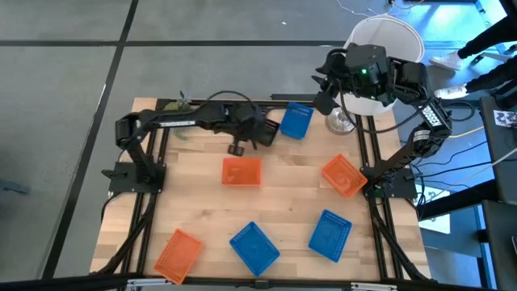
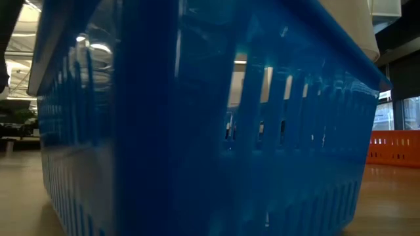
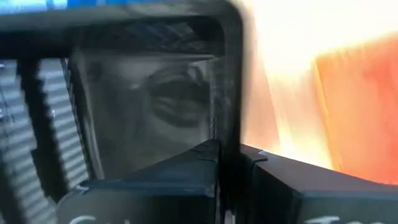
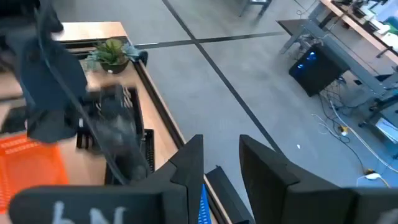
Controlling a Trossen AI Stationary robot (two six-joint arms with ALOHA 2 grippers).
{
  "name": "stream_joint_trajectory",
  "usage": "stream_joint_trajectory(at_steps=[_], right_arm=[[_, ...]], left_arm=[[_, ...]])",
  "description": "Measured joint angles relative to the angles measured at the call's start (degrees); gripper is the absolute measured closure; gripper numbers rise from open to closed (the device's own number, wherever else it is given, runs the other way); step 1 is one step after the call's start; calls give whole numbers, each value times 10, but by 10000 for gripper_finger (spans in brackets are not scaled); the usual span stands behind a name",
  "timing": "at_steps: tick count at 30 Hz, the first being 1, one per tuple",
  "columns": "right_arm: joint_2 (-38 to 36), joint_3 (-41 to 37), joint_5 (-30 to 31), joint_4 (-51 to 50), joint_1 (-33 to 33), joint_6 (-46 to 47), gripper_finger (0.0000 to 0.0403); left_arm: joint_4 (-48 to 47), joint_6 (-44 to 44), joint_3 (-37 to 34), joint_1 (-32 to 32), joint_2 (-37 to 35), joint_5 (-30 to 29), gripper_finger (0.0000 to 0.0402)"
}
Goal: Stack baskets by color
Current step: Stack the bottom black bin on the stacked black bin
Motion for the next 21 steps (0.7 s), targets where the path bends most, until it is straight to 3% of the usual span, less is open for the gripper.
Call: stream_joint_trajectory(at_steps=[8, 16, 21], right_arm=[[0, 0, -6, 0, -11, 3, 301], [0, 0, -12, 1, -14, 6, 301], [0, 0, -17, 1, -14, 8, 301]], left_arm=[[80, 31, 0, 12, 80, 14, 402], [91, 58, 0, 21, 125, 38, 401], [65, 71, 0, 19, 135, 23, 401]])
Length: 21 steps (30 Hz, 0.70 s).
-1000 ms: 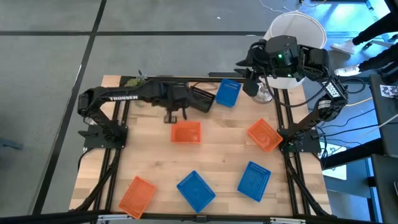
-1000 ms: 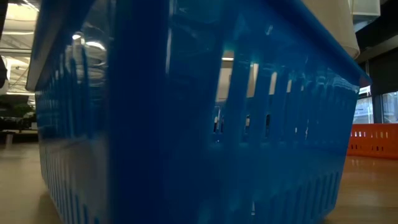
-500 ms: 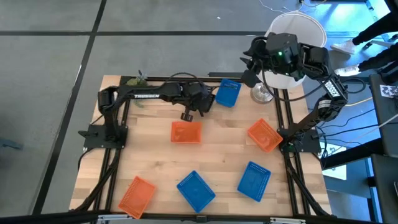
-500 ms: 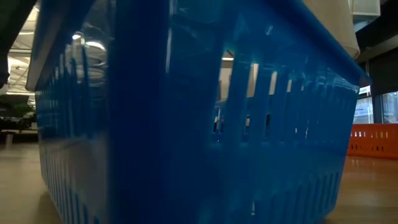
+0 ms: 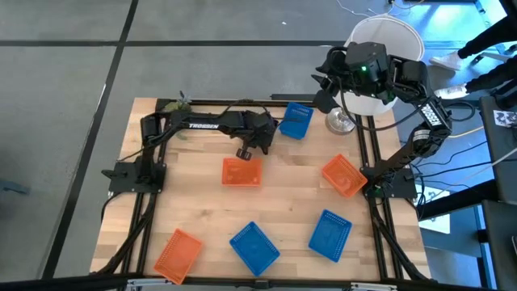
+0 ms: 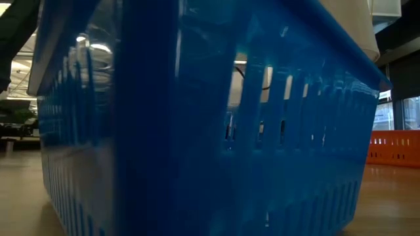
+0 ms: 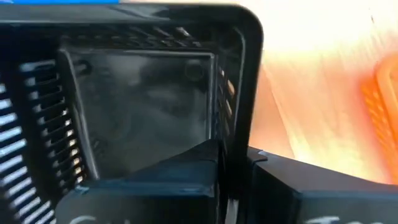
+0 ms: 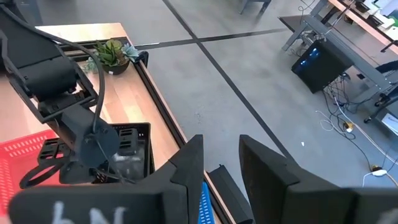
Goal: Stack baskets by color
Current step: Stack the bottom black bin on the stacked black bin
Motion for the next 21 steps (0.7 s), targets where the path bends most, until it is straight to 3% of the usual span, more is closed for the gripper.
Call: stream_joint_trajectory(at_steps=[8, 21], right_arm=[[0, 0, 0, 0, 0, 9, 301], [0, 0, -8, 0, 0, 9, 301]], left_arm=[[-91, -84, 0, -3, -3, -34, 401], [-88, -57, 0, -1, -4, -104, 401]])
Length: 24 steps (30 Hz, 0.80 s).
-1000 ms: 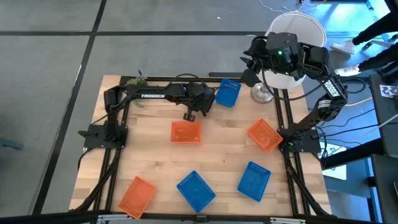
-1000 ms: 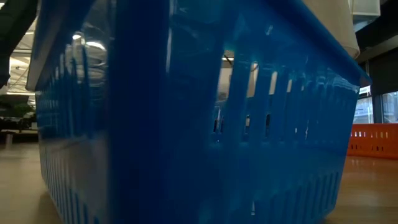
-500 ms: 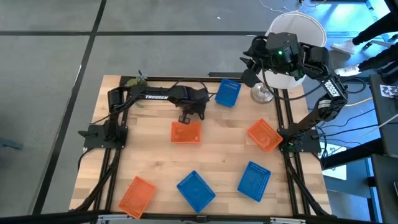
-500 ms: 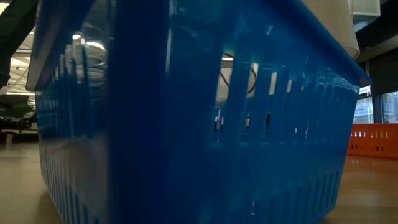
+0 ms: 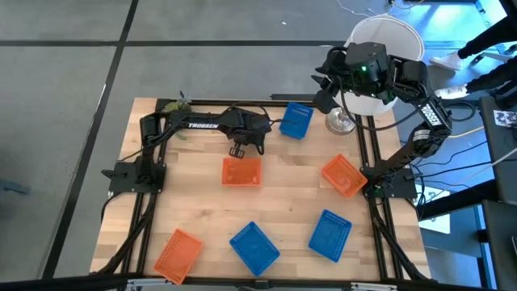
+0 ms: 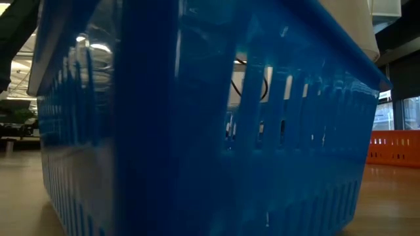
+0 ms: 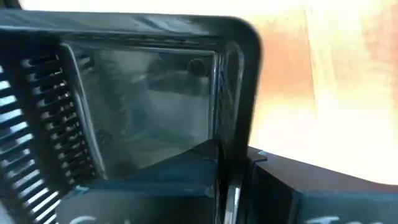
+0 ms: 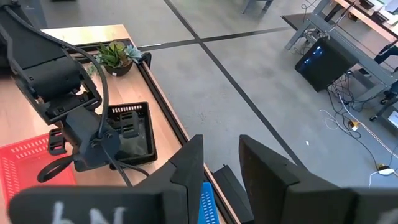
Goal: Stack baskets by color
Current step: Stack the bottom black bin on the stacked black bin
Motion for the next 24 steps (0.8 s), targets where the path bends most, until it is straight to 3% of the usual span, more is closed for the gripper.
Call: stream_joint_trajectory(at_steps=[12, 19, 24], right_arm=[[0, 0, -13, -1, 0, 0, 301], [0, 0, -13, -1, 0, 0, 301], [0, 0, -13, -1, 0, 0, 301]], left_arm=[[7, 33, 13, -1, 1, -86, 402], [-14, 11, 73, 10, 0, -2, 402], [-21, -18, 92, 17, 0, 13, 402]])
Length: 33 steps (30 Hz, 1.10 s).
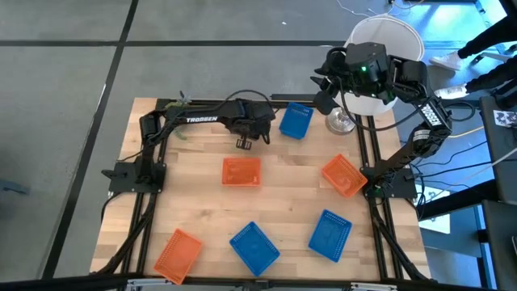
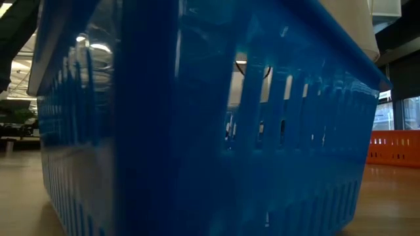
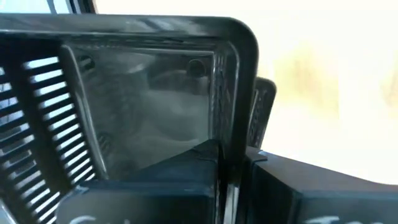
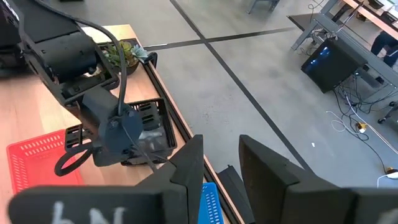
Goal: Stack baskets by color
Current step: Stack the bottom black bin on the stacked black bin
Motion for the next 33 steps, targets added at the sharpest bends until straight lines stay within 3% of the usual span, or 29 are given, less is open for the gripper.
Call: stream_joint_trajectory(at_steps=[11, 15, 23, 33], right_arm=[[0, 0, -14, -18, 0, -1, 301], [0, 0, -55, -23, 0, -4, 301], [0, 0, -59, -25, 0, -6, 301], [0, 0, -59, -33, 0, -6, 301]], left_arm=[[13, 34, 2, -4, 0, -14, 401], [12, -37, 2, -3, 0, -34, 401], [10, -57, 2, 1, 0, 24, 401], [-22, -34, 2, 5, 0, 35, 401]])
